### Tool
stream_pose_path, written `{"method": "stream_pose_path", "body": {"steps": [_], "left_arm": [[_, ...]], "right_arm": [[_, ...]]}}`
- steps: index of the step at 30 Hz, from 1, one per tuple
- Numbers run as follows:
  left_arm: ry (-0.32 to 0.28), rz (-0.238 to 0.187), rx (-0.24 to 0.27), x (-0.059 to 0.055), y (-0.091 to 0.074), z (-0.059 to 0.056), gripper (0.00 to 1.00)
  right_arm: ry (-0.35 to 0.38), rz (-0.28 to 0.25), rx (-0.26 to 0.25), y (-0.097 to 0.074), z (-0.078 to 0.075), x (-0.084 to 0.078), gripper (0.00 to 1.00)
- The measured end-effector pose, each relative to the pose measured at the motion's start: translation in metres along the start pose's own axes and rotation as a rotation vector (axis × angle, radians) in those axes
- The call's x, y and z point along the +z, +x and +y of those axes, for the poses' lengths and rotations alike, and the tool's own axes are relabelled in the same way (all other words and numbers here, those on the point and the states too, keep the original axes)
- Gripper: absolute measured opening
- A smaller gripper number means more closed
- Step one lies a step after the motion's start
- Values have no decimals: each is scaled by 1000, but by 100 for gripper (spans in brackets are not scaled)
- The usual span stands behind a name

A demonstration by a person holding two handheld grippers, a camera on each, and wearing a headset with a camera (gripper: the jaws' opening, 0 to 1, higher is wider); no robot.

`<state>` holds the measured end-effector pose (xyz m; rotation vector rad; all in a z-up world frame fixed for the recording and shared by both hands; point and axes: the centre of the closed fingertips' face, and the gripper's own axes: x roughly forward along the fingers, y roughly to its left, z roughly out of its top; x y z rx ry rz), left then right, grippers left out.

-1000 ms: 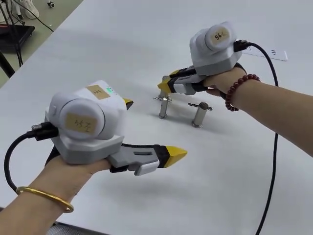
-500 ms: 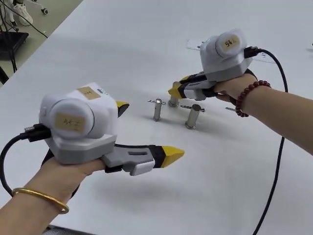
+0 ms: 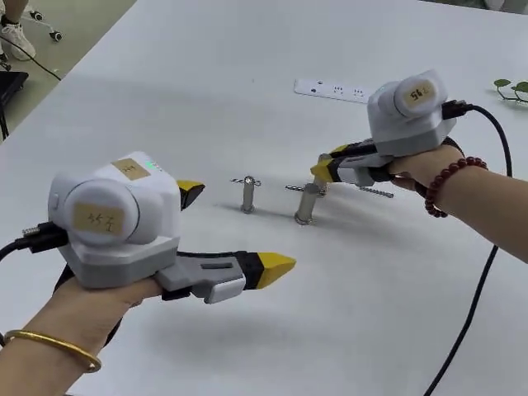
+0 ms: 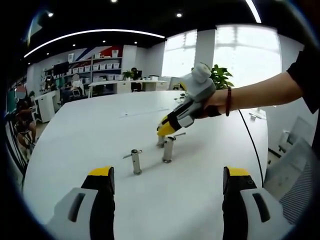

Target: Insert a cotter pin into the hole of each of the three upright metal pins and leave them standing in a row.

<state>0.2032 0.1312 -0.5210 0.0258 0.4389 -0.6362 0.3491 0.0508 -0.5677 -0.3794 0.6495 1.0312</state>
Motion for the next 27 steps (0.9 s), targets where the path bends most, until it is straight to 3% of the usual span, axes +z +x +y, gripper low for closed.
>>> {"method": "stream_pose_path", "body": {"steps": [8, 14, 16, 22, 27], "left_arm": [[5, 7, -5, -1, 0, -2, 89], [9, 7, -6, -1, 0, -2, 89], [9, 7, -6, -1, 0, -2, 89], [16, 6, -9, -1, -1, -4, 89], [18, -1, -12, 1, -1, -5, 89]], "right_arm": [[17, 8, -22, -21, -4, -19, 8], [18, 0, -35, -37, 5, -28, 8], [15, -4, -40, -38, -2, -29, 8], [-13, -7, -56, -52, 21, -32, 8], [-12, -17, -59, -55, 28, -36, 8]]}}
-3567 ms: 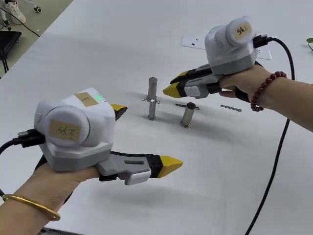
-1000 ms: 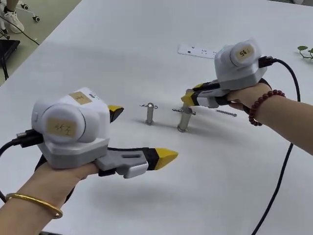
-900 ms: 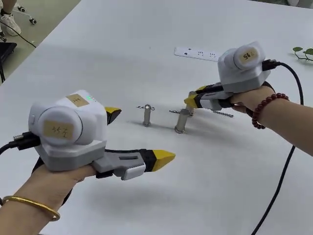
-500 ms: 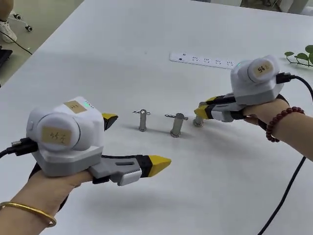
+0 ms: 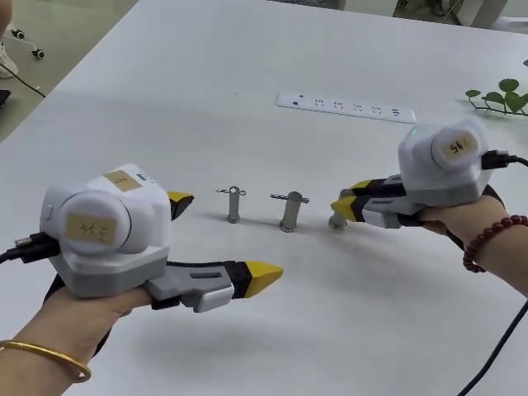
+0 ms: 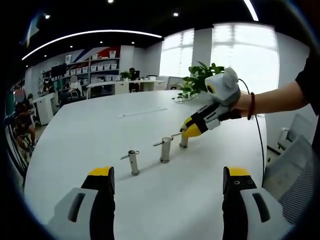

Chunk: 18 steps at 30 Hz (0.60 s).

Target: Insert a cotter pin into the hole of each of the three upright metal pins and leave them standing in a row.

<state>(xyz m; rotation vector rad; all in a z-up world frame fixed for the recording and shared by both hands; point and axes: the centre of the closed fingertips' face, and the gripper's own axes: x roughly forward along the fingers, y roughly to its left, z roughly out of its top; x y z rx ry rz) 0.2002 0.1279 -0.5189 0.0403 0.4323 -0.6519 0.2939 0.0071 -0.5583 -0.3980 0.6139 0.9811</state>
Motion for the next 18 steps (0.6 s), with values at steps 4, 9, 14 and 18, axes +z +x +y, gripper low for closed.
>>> {"method": "stream_pose_path", "body": {"steps": [4, 9, 14, 18], "left_arm": [[3, -1, 0, 1, -1, -1, 88], [4, -5, -4, 2, -1, -2, 88], [4, -3, -5, 3, -2, -3, 88], [5, -2, -4, 3, -2, -2, 88]], "right_arm": [[0, -1, 6, -4, 16, -3, 8], [-2, -1, 24, -2, 26, -5, 8], [-1, -9, 48, -1, 39, -5, 8], [-7, -12, 68, 2, 52, -5, 8]]}}
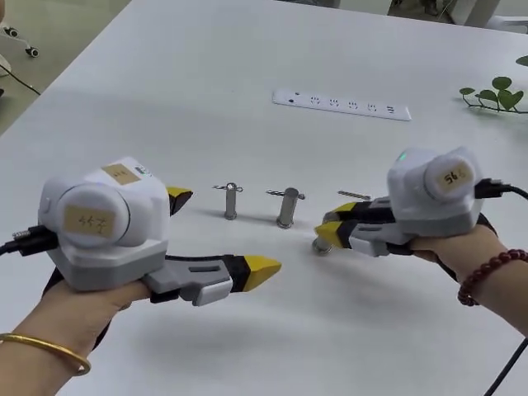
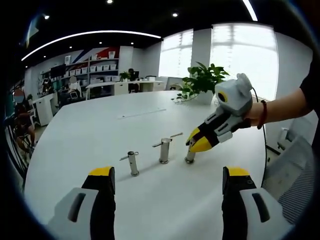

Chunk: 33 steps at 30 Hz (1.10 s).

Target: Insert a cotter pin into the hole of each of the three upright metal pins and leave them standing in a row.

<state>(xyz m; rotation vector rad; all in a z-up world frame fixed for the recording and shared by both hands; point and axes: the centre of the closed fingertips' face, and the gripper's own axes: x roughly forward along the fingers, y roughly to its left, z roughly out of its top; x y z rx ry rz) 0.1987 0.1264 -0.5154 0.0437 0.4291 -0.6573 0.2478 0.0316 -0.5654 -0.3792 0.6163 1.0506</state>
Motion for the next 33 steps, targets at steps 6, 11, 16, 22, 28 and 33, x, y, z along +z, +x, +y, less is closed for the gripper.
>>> {"method": "stream_pose_path", "body": {"steps": [6, 11, 16, 22, 28, 33], "left_arm": [[1, 3, -2, 0, -1, -2, 88], [3, 6, -5, -1, -1, -2, 88], [1, 12, -6, -2, 0, -2, 87], [3, 20, -14, -4, 1, -4, 87], [7, 28, -20, -6, 2, -5, 86], [5, 27, -20, -6, 2, -5, 86]], "right_arm": [[-25, 2, 36, 8, 10, -3, 8], [-30, 0, 57, 9, 15, -1, 8], [-38, -4, 67, 10, 19, 1, 8], [-51, -9, 70, 10, 23, 3, 9], [-52, -10, 72, 11, 24, 4, 9], [-50, 5, 86, 12, 24, 0, 11]]}}
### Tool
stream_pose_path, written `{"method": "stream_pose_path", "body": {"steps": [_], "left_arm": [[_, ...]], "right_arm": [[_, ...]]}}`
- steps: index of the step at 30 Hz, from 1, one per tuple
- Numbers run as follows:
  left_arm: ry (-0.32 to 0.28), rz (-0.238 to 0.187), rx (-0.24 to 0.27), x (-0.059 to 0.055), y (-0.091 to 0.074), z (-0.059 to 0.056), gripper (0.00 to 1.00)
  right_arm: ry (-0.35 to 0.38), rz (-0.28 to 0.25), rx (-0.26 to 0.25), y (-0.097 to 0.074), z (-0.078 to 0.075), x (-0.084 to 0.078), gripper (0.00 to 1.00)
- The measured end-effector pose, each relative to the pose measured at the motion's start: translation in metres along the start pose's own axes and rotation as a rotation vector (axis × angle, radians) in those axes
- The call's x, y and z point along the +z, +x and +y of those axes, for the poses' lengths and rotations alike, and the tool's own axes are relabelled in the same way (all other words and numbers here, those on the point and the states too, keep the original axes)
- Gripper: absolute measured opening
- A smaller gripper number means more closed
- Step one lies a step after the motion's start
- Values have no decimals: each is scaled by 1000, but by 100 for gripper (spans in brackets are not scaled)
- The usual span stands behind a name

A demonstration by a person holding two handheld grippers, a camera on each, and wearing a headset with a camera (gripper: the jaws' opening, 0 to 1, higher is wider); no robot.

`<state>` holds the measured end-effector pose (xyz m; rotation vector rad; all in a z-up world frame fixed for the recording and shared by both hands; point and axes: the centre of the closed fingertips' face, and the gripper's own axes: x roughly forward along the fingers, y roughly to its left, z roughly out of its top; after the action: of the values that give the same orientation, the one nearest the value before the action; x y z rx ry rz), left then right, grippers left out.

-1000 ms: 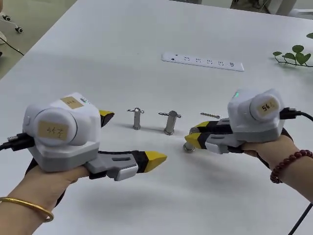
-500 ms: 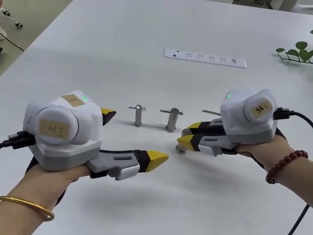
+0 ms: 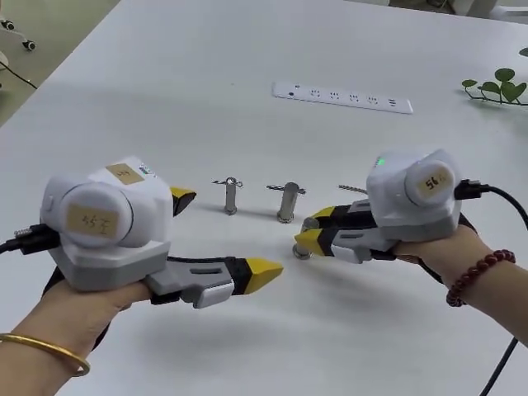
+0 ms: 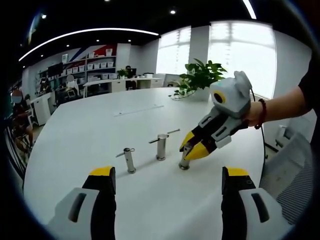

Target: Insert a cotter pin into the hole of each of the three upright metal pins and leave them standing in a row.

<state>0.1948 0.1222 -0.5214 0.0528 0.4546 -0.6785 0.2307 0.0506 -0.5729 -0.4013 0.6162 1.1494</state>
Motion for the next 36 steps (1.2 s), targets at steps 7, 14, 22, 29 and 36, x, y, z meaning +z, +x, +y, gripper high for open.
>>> {"method": "stream_pose_path", "body": {"steps": [7, 14, 22, 29, 36], "left_arm": [[-9, -8, 3, 1, -1, 2, 87], [-8, -11, 0, 1, 0, 1, 87], [-15, -29, 6, 4, 0, 1, 88], [-22, -35, 8, 4, -1, 2, 87], [-23, -33, 7, 4, 0, 1, 86]], "right_arm": [[-1, -7, 16, -4, 2, 3, 16], [12, -13, 33, -17, -1, 5, 21], [40, 26, 30, -31, -6, -1, 22], [26, 70, 3, -42, -19, -4, 21], [22, 102, -37, -47, -46, -2, 19]]}}
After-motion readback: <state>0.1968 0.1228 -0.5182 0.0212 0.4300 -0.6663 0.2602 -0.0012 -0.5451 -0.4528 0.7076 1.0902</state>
